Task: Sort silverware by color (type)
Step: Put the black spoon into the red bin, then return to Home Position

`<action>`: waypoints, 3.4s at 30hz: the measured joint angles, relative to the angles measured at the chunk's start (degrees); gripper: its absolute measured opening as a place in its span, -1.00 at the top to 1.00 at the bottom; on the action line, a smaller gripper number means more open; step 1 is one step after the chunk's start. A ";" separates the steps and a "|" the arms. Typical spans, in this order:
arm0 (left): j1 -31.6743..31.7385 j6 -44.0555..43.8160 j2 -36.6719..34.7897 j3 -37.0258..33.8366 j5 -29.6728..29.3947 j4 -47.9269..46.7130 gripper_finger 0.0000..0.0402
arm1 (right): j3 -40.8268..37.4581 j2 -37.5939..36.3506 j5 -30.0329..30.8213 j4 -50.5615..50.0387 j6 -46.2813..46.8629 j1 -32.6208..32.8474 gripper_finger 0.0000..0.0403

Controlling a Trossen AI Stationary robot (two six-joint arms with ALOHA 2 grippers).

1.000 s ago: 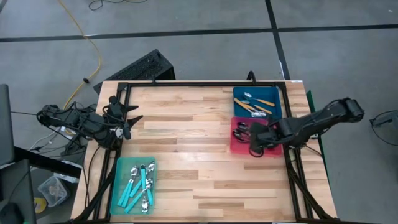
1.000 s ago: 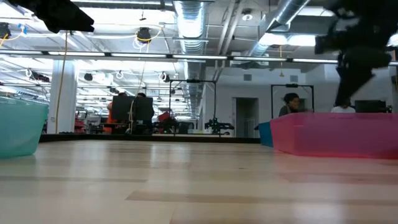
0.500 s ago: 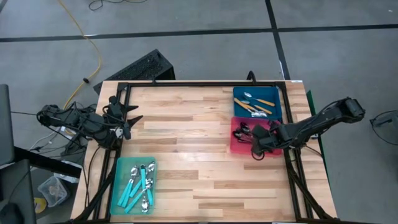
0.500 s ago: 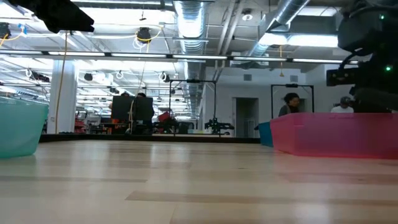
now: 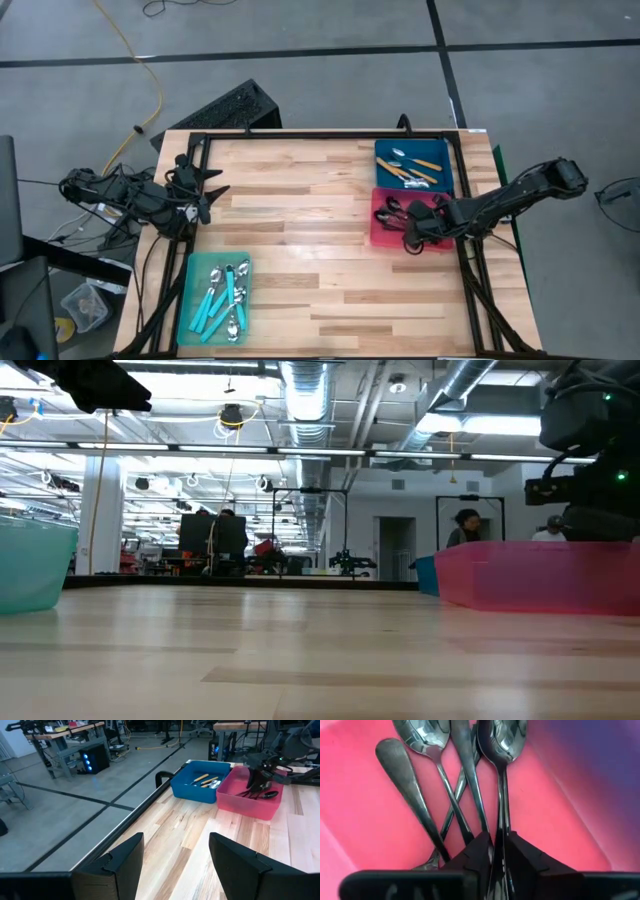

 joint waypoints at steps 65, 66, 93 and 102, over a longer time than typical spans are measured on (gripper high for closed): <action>0.00 0.00 0.00 0.01 0.00 -0.01 -0.06 | 7.91 -33.14 0.81 27.40 -28.04 1.74 0.08; 0.00 0.00 0.00 0.01 0.00 0.00 -0.06 | 7.91 -33.65 1.88 27.34 -28.26 1.25 0.08; 0.00 0.00 0.00 0.01 -0.01 -0.02 -0.06 | -2.89 -58.49 2.54 27.33 -30.05 -0.31 0.08; 0.00 0.00 0.00 0.01 0.00 -0.02 -0.06 | -5.14 -61.61 2.47 27.79 -30.08 -0.31 0.08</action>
